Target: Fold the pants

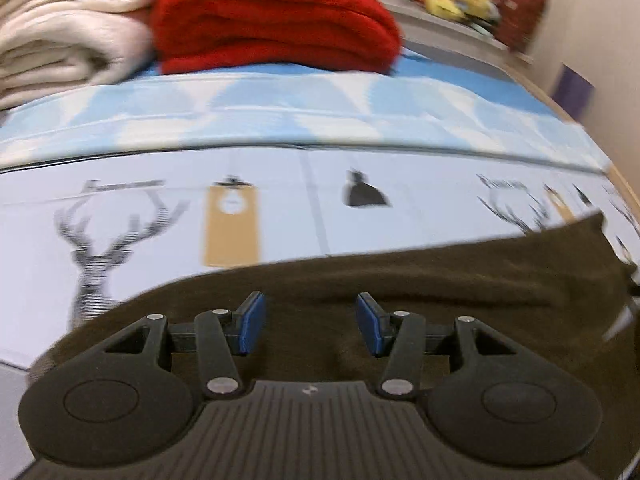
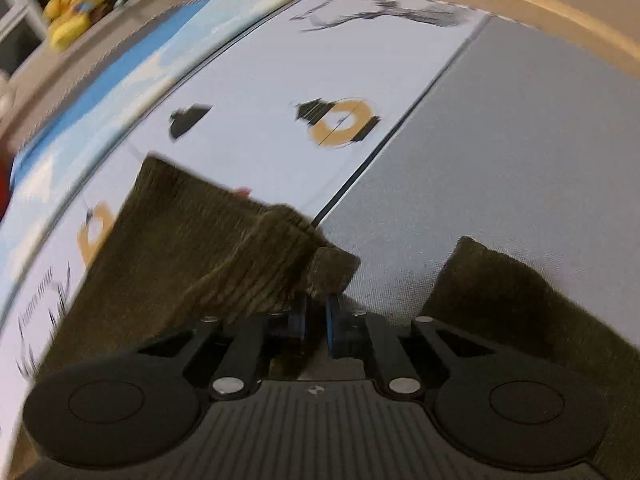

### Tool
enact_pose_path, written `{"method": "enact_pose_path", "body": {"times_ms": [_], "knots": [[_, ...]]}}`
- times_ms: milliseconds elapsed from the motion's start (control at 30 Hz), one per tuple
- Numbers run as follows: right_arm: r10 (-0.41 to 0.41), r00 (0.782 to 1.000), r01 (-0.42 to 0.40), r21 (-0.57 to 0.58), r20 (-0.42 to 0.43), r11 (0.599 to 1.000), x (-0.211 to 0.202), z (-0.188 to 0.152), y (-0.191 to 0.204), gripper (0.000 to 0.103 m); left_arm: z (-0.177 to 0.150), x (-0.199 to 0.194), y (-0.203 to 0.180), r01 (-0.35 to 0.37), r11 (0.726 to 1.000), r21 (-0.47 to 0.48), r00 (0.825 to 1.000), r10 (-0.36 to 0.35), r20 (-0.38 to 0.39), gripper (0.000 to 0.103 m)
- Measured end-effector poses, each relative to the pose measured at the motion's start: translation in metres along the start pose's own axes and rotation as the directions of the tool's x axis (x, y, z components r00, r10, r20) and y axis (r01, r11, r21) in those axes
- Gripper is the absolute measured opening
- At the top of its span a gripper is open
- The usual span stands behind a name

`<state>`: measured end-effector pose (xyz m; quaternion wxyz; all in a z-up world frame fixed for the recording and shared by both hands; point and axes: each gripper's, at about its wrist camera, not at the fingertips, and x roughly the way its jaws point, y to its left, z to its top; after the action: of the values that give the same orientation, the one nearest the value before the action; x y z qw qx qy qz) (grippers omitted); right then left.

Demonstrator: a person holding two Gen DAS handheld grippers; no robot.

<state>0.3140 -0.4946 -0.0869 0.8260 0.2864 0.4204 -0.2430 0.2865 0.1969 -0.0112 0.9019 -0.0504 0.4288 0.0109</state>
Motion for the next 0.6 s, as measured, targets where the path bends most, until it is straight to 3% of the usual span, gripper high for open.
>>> {"method": "enact_pose_path", "body": {"times_ms": [100, 200, 233, 267, 367, 433, 467, 533, 600], "knots": [[-0.029, 0.995, 0.029, 0.003, 0.091, 1.0, -0.011, 0.013, -0.004, 0.007, 0.003, -0.008, 0.023, -0.035, 0.997, -0.064, 0.999, 0.037, 0.023, 0.055], [-0.032, 0.999, 0.033, 0.021, -0.011, 0.999, 0.007, 0.019, -0.019, 0.01, 0.004, -0.022, 0.053, -0.066, 0.99, -0.123, 0.997, 0.071, 0.038, 0.055], [-0.042, 0.999, 0.042, 0.017, -0.016, 0.999, 0.009, 0.019, -0.021, 0.016, 0.003, -0.027, 0.066, -0.084, 0.985, -0.149, 0.995, 0.09, 0.037, 0.055], [-0.063, 0.998, 0.063, 0.013, 0.005, 0.998, 0.004, 0.019, -0.021, 0.024, 0.002, -0.029, 0.08, -0.105, 0.978, -0.179, 0.993, 0.112, 0.032, 0.055], [-0.114, 0.988, 0.113, 0.023, 0.1, 0.993, -0.018, 0.026, -0.009, 0.029, -0.009, -0.03, 0.125, -0.175, 0.95, -0.258, 0.984, 0.18, -0.006, 0.056], [-0.05, 0.986, 0.05, 0.009, 0.162, 0.999, -0.036, 0.029, 0.003, 0.03, -0.017, -0.027, 0.153, -0.221, 0.926, -0.304, 0.975, 0.215, -0.056, 0.065], [0.009, 0.986, -0.007, -0.011, 0.166, 1.0, -0.043, 0.03, 0.015, 0.037, -0.023, -0.025, 0.164, -0.238, 0.916, -0.322, 0.971, 0.226, -0.075, 0.07], [0.144, 0.982, -0.139, -0.051, 0.124, 0.989, -0.045, 0.031, 0.038, 0.047, -0.034, -0.022, 0.184, -0.262, 0.898, -0.353, 0.965, 0.237, -0.115, 0.071], [0.265, 0.963, -0.259, -0.114, 0.044, 0.959, -0.038, 0.027, 0.073, 0.049, -0.043, -0.016, 0.195, -0.265, 0.889, -0.374, 0.963, 0.225, -0.148, 0.077]]}}
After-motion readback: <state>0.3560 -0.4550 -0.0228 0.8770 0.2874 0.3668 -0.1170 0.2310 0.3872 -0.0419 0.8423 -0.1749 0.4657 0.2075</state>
